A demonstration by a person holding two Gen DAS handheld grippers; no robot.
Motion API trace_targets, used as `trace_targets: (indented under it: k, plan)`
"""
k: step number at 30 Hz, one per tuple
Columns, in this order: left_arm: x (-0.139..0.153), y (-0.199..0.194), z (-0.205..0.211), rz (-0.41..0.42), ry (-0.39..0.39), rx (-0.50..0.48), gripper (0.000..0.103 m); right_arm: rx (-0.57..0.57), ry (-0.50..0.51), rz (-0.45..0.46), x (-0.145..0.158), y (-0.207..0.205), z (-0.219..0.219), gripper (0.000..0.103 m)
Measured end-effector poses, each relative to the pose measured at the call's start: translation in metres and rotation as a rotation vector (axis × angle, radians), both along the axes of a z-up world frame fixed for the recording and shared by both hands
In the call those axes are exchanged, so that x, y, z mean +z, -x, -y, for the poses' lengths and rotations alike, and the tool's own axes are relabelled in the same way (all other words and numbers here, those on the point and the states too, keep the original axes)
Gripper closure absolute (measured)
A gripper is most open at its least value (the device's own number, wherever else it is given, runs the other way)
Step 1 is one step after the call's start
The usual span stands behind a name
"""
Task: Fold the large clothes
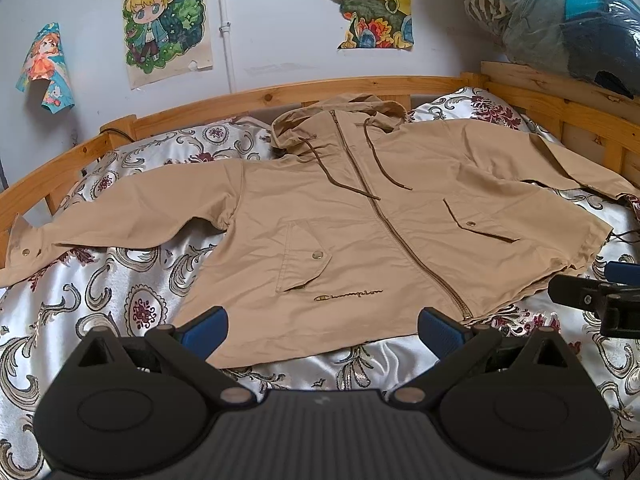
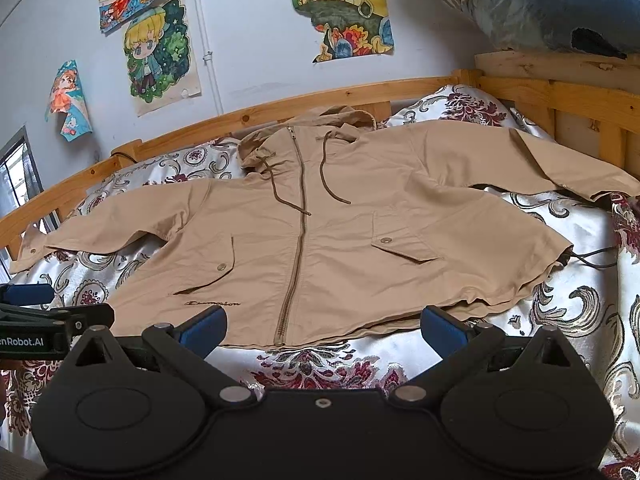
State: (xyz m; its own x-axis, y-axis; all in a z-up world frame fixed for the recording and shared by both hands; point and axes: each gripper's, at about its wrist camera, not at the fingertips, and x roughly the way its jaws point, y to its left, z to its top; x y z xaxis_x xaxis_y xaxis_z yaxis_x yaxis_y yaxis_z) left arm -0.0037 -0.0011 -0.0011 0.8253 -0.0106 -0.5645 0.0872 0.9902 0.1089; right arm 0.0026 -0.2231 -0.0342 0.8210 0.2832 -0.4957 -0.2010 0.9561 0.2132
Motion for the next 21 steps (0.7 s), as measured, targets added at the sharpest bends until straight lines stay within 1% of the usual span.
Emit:
trace_targets:
  k: [21]
  plan:
    - [-0.0002, -0.0002, 0.0013, -0.003, 0.0, 0.0, 0.001, 0.003, -0.003, -0.005, -0.0003, -0.002, -0.0023, 0.001]
